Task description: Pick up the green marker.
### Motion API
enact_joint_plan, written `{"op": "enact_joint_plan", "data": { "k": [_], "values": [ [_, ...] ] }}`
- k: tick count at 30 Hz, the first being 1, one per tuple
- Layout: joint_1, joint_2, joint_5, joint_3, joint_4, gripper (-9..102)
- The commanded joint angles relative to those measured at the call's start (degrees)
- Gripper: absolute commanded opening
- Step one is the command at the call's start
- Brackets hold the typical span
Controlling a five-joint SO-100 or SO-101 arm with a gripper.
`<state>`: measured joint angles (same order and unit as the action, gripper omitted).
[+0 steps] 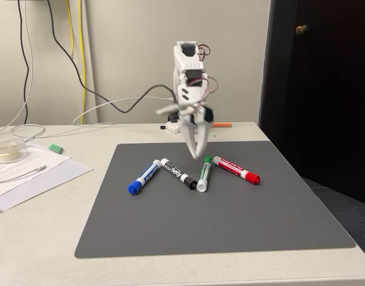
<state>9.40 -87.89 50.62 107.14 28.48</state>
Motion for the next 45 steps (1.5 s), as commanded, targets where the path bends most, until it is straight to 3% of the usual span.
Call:
{"op": "enact_joint_plan", "data": {
  "k": [1,9,25,28,33,45],
  "values": [
    [0.53,0.70,3.52,-2.99,1.58,8],
    [0.79,2.99,8.61,-4.04,5.62,21],
    [1.14,10.20,11.16,-4.13,3.87,24],
    [1.49,10.90,11.16,-4.13,3.43,21],
    [2.55,11.51,9.32,-4.13,1.41,0],
    [2.29,6.42,3.34,-4.04,2.11,0]
  ]
}}
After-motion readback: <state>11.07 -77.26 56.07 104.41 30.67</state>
